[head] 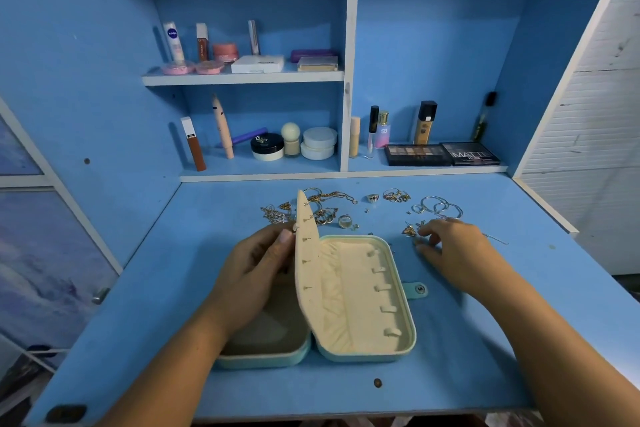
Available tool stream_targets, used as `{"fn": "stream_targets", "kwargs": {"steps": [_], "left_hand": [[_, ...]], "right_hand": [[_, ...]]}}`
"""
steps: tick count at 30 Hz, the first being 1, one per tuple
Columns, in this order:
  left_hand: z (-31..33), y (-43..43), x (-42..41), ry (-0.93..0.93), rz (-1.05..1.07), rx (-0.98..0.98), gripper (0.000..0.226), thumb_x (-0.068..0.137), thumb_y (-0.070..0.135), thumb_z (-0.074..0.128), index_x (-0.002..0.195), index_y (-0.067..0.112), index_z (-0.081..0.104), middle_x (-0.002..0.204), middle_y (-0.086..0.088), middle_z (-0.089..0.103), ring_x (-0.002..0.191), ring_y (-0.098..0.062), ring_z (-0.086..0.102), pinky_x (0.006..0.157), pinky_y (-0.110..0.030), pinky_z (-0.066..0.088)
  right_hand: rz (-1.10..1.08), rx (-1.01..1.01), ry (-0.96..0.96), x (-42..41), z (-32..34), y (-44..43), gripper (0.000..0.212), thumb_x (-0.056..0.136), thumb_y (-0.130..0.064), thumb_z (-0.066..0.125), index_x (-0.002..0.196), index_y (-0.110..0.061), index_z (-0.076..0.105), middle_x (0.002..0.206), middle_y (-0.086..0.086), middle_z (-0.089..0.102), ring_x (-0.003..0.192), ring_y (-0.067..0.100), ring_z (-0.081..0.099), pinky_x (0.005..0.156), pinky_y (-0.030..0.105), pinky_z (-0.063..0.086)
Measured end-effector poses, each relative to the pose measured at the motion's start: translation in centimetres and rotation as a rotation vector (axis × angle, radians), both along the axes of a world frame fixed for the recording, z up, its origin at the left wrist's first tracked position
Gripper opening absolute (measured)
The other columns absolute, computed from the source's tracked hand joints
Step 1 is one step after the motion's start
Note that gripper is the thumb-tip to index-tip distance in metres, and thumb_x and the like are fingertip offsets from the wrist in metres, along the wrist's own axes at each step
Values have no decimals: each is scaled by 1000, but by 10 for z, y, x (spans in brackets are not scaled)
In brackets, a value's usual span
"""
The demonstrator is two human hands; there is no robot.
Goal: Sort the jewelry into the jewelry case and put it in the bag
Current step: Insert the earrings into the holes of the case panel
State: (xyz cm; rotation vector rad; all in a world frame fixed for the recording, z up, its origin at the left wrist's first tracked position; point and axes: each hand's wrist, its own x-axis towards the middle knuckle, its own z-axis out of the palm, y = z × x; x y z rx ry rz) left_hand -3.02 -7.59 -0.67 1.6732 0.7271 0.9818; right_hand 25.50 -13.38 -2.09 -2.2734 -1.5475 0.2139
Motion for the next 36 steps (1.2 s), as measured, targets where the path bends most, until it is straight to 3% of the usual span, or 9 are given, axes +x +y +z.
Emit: {"fn": "stream_targets", "kwargs": {"steps": [4, 8, 11, 14, 16, 19, 26, 31, 36], "left_hand": [[-7, 7, -2, 80, -12, 16, 38, 86, 47, 55, 111, 23, 70, 104, 3, 74, 103, -15, 67, 90, -30, 52], [-10, 7, 0, 228, -16, 129, 42, 80, 52, 61, 110, 25, 72, 103, 5, 74, 101, -14, 69, 92, -39, 53], [-13, 4, 3, 333, 11, 232, 38, 74, 54, 67, 105, 32, 72, 103, 16, 69, 101, -5, 65, 90, -23, 51], [-11, -2, 5, 518, 60, 364, 26, 73, 52, 75, 97, 46, 70, 102, 26, 62, 106, 10, 52, 84, 2, 31], [-10, -5, 7, 616, 52, 418, 24, 74, 50, 75, 97, 45, 71, 103, 29, 57, 110, 12, 45, 85, 3, 26], [-11, -4, 8, 669, 6, 446, 27, 76, 54, 71, 100, 43, 71, 106, 28, 52, 112, 5, 45, 93, -9, 31], [-4, -6, 14, 715, 5, 490, 27, 80, 52, 68, 104, 40, 70, 103, 28, 53, 108, 7, 45, 91, -11, 34], [1, -21, 29, 473, 150, 525, 21, 82, 40, 71, 103, 36, 68, 97, 25, 61, 100, 3, 56, 85, -10, 41], [4, -28, 37, 333, 191, 545, 24, 81, 36, 74, 104, 31, 68, 94, 19, 66, 96, 0, 60, 80, -7, 40]], "right_hand": [[-15, 43, -11, -3, -4, 4, 14, 93, -23, 56, 96, -13, 66, 98, 8, 62, 80, 21, 51, 67, 27, 37], [-51, 69, 10, -3, -5, 2, 14, 93, -17, 54, 88, -10, 65, 93, 8, 63, 79, 23, 53, 66, 31, 42], [-86, 102, 34, -4, 1, -1, 16, 94, -15, 50, 89, -8, 63, 92, 8, 62, 79, 25, 53, 63, 30, 40], [-97, 176, 85, -9, 10, -8, 17, 95, -19, 50, 88, -10, 62, 83, 3, 62, 75, 22, 53, 56, 27, 36], [-96, 229, 147, -15, 16, -14, 14, 96, -21, 50, 86, -16, 59, 75, -5, 60, 72, 18, 54, 54, 22, 38], [-70, 271, 282, -29, 25, -22, 14, 95, -22, 52, 82, -20, 60, 72, -5, 62, 71, 18, 61, 60, 27, 46], [29, 219, 532, -66, 27, -28, 14, 93, -28, 56, 79, -25, 61, 68, -8, 59, 62, 12, 52, 61, 28, 45], [65, 193, 657, -86, 21, -27, 17, 94, -33, 54, 84, -20, 60, 66, -5, 54, 54, 5, 42, 53, 18, 36], [49, 213, 861, -94, 25, -30, 19, 94, -31, 55, 86, -16, 62, 58, -7, 50, 53, 7, 43, 52, 20, 38]]}}
